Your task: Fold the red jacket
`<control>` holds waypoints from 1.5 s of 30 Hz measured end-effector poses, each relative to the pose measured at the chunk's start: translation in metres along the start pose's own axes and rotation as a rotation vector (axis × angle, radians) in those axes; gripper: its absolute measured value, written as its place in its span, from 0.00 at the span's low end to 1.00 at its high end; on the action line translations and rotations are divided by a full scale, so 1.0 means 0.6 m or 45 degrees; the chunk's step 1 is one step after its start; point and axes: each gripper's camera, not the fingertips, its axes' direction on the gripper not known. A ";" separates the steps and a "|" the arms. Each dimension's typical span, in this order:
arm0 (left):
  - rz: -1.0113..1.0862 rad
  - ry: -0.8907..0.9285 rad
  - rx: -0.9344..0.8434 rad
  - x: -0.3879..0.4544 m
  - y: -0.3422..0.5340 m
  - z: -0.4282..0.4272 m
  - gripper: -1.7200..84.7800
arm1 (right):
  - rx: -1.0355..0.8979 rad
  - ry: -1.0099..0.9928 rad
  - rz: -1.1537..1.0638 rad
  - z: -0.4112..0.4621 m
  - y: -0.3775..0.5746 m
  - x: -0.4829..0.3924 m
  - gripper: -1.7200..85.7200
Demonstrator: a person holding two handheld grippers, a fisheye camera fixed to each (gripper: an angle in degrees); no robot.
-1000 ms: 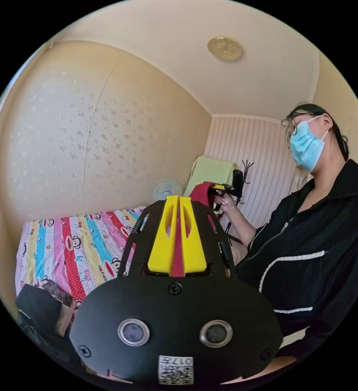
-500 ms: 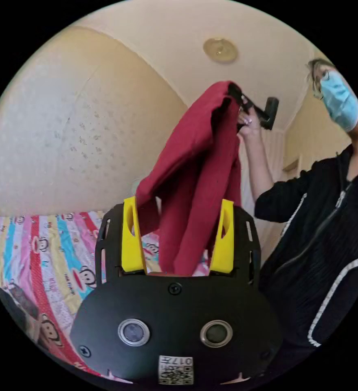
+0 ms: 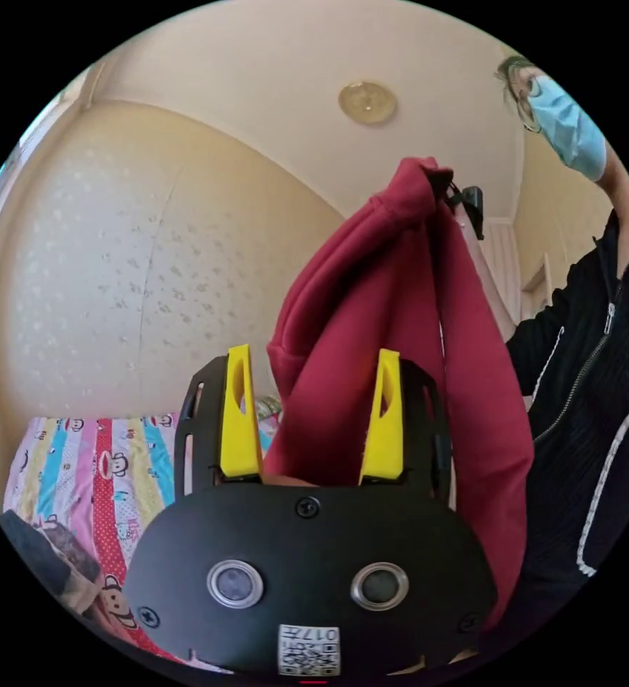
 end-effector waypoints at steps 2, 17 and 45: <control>-0.087 0.222 0.226 -0.011 0.014 -0.050 0.23 | -0.004 0.023 -0.044 0.009 0.001 -0.006 0.08; 0.184 0.414 -0.094 0.145 -0.008 0.112 0.07 | 0.052 -0.046 -0.025 0.062 0.028 0.027 0.08; 0.595 -0.410 -0.122 0.453 -0.361 -0.075 0.02 | -0.072 0.053 0.177 -0.141 0.196 0.037 0.08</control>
